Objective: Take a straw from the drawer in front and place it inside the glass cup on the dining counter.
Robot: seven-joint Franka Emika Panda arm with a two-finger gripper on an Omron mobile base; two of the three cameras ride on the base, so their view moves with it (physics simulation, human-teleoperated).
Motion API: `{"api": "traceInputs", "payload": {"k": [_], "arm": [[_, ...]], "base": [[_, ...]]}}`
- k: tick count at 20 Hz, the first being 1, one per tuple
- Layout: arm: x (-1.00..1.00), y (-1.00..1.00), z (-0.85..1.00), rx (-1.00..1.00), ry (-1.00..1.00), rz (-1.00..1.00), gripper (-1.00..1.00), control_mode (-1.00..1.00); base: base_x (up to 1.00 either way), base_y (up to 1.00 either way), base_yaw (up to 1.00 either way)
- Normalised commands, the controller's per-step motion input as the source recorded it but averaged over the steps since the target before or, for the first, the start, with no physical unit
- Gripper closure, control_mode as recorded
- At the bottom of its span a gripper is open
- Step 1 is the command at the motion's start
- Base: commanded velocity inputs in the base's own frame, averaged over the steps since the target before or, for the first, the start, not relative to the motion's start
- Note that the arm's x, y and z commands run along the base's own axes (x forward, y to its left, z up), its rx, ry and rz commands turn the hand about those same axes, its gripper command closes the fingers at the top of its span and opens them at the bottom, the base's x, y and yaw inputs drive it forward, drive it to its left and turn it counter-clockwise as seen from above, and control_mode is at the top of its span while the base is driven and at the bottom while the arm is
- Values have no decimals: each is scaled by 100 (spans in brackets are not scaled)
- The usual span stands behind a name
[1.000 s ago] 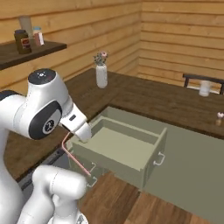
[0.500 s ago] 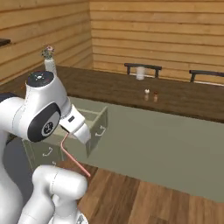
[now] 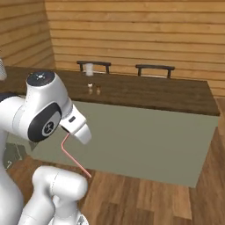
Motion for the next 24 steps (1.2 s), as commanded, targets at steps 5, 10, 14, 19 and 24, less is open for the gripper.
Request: {"api": "traceInputs", "payload": {"k": [5,10,14,19,24], "arm": [[0,0,0,0,0,0,100,100],[0,0,0,0,0,0,100,100],[0,0,0,0,0,0,100,100],[0,0,0,0,0,0,100,100],[0,0,0,0,0,0,100,100]], "base": [[39,-100,-6],[65,-100,0],[74,-100,0],[58,-100,0],[62,-100,0]]}}
